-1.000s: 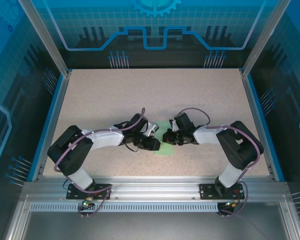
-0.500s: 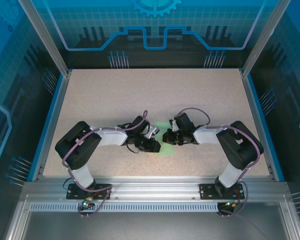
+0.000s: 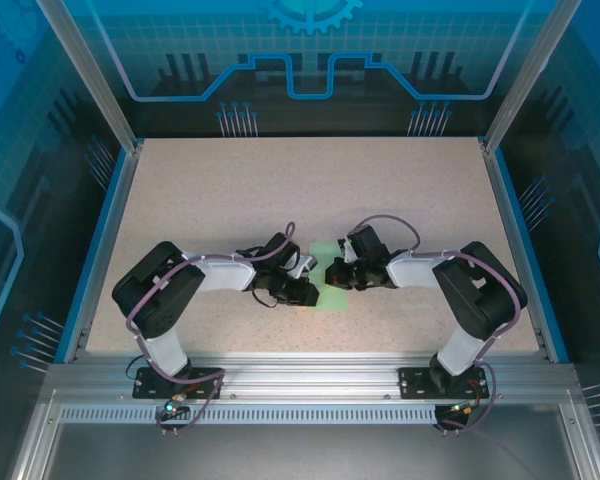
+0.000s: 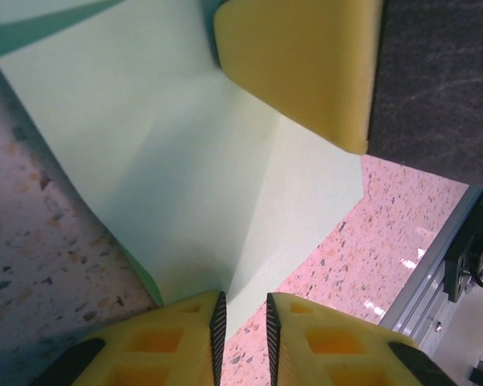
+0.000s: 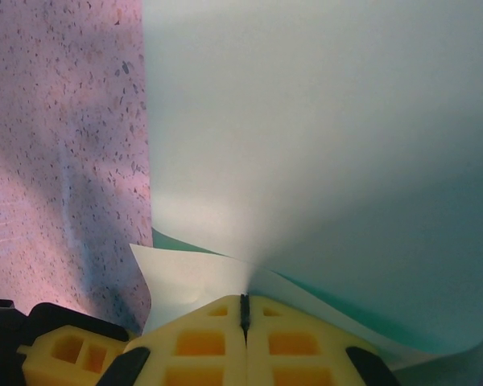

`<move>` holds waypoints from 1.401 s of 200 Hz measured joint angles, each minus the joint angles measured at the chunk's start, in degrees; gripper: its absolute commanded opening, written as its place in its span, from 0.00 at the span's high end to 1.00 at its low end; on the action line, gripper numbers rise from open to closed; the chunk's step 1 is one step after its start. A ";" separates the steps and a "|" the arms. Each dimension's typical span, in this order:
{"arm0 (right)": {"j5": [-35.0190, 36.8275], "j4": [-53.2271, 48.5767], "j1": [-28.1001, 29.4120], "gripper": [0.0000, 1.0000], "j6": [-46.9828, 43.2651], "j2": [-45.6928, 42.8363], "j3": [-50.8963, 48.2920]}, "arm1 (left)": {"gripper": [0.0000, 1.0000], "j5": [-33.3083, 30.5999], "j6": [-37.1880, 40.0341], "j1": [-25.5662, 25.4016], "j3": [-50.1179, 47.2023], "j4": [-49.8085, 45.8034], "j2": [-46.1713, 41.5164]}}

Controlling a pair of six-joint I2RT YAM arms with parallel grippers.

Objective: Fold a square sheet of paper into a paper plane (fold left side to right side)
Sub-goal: Fold the triangle a second time at the center of the table.

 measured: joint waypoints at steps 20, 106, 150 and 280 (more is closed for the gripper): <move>-0.07 0.00 0.04 1.00 -0.61 -1.20 -0.72 | 0.84 -0.46 0.04 0.00 0.00 -0.22 0.07; 0.17 0.81 3.91 1.00 -1.33 -6.97 -4.42 | 0.95 -0.61 0.90 -0.09 -0.04 -0.17 0.63; 0.15 1.51 5.81 1.00 -0.85 -6.14 -4.76 | 0.95 -0.61 0.92 -0.09 -0.04 -0.20 0.63; 2.05 -0.55 6.80 1.00 -1.42 -3.32 -3.19 | 0.95 -0.85 0.92 -0.26 0.02 -0.22 0.63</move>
